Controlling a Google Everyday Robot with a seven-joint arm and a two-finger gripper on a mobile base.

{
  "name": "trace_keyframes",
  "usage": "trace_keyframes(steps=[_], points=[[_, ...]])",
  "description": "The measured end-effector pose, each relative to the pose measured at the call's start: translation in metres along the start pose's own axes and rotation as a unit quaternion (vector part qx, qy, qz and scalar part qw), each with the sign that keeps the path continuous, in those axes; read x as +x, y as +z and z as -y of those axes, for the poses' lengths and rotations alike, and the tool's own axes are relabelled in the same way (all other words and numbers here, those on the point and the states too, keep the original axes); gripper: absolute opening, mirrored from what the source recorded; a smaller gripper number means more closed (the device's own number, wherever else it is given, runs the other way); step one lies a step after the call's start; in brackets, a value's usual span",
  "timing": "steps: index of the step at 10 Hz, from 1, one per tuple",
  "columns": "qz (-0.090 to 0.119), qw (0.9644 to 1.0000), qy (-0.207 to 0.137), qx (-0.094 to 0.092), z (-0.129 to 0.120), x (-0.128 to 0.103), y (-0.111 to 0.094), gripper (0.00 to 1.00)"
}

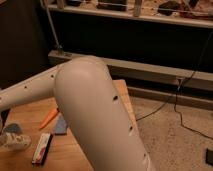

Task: Stand the bottle upright

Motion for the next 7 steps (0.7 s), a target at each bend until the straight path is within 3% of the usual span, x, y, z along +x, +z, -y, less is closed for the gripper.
trace_keyframes(steps=[5,7], points=[[0.010,0.9998,0.017,-0.009,0.0022,0.0108,-0.0055,0.26],[0.027,0.9992,0.027,-0.014,0.0023,0.0098,-0.0082,0.26]])
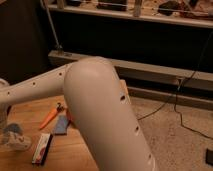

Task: Stand the bottle upright

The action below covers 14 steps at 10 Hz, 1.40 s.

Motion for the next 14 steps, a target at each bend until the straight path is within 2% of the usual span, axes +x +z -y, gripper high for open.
trace_keyframes(steps=[2,3,7,9,14], points=[[0.011,0.9999,0.011,-0.004,0.001,0.003,-0.001,0.26],[0.019,0.9996,0.017,-0.007,0.001,0.006,-0.001,0.32],[0.057,0.9980,0.017,-0.022,-0.001,0.008,0.000,0.69],[0.068,0.9973,0.014,-0.026,-0.001,0.011,0.000,0.80],[0.074,0.9967,0.015,-0.029,0.001,0.023,-0.002,0.80]])
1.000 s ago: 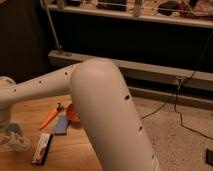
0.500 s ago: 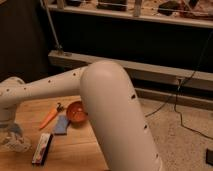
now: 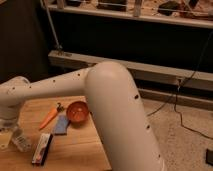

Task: Stand the bottle upright

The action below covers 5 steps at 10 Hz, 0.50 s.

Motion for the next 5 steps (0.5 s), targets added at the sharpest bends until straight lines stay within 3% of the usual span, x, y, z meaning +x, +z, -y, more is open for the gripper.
trace_keyframes(steps=[5], points=[[0.001,1.0000,-0.001,0.000,0.0011,0.0014,-0.0060,0.80]])
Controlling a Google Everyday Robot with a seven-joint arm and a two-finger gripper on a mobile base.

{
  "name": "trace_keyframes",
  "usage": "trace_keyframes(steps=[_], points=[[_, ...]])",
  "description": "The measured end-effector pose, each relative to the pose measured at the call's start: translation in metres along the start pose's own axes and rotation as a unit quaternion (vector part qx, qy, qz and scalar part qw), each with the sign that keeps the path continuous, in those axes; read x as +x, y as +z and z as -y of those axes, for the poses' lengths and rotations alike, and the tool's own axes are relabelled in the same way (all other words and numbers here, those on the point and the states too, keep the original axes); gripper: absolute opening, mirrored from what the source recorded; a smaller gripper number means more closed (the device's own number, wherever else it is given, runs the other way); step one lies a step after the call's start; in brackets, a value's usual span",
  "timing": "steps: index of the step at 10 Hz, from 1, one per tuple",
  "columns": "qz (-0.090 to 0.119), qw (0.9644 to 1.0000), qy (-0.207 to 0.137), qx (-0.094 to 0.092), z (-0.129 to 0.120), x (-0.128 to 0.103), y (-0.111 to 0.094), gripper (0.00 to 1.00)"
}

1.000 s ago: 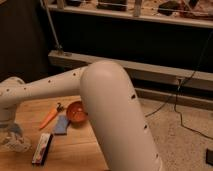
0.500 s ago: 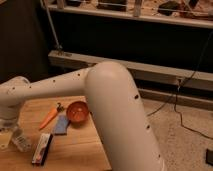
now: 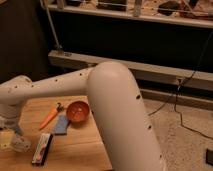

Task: Stand the bottle upright

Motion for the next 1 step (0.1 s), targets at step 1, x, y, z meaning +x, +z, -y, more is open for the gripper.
trace_keyframes(steps=[1], points=[[-0.003,1.0000,-0.002,0.001,0.0004,0.0007,-0.0042,0.80]])
